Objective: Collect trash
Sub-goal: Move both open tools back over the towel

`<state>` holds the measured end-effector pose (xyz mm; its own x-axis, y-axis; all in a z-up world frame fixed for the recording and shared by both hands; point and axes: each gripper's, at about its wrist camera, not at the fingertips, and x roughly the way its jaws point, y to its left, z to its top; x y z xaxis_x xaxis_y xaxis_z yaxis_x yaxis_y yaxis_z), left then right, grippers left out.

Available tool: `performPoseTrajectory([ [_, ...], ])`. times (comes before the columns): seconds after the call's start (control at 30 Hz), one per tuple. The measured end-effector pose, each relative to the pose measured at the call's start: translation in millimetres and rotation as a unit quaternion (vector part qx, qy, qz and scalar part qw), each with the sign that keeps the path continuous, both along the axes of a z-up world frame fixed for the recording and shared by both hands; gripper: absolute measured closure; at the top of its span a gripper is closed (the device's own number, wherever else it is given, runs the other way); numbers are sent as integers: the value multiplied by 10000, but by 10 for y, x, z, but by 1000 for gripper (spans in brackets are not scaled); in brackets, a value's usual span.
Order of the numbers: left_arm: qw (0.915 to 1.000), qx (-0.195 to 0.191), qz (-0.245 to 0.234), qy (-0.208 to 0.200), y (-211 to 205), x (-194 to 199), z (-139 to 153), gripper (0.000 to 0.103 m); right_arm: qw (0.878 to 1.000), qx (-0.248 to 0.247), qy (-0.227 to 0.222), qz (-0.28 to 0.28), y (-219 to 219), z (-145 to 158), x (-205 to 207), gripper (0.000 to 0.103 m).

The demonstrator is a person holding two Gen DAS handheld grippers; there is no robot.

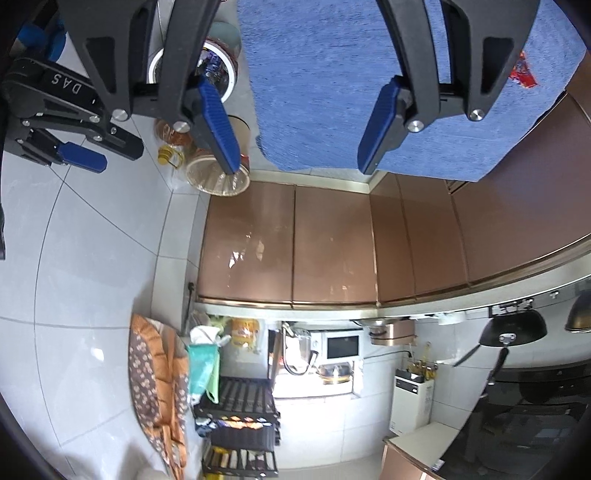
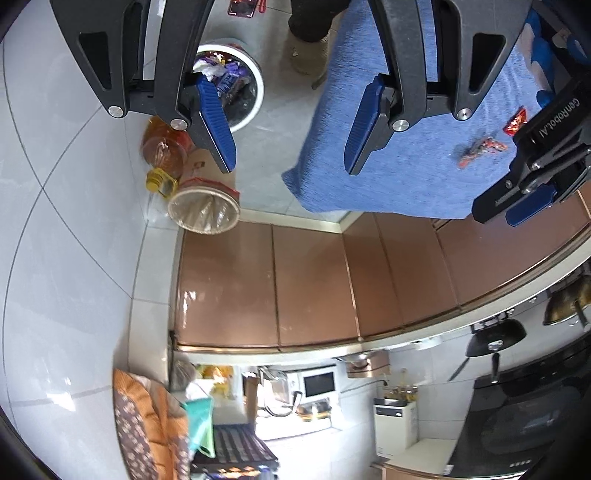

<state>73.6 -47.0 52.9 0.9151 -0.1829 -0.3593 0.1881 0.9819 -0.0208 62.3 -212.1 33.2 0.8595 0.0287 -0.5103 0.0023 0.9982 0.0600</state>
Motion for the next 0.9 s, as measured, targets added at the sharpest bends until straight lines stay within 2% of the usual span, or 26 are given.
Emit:
performPoseTrajectory([
  [0.37,9985,-206,488,-138,789,-164,93,38,9977,-184,-217,619,710,323,-41,40],
  [0.5,9965,-243,788,-134,1215,-180,53,38,9952,-92,-192,954,1011,385,27,37],
  [0.73,9885,-297,1472,183,2106,-109,-273,38,9895,46,44,1442,1574,292,253,37],
  [0.9,9779,-282,1989,573,2749,-60,-709,38,9830,103,358,1797,2023,73,487,37],
])
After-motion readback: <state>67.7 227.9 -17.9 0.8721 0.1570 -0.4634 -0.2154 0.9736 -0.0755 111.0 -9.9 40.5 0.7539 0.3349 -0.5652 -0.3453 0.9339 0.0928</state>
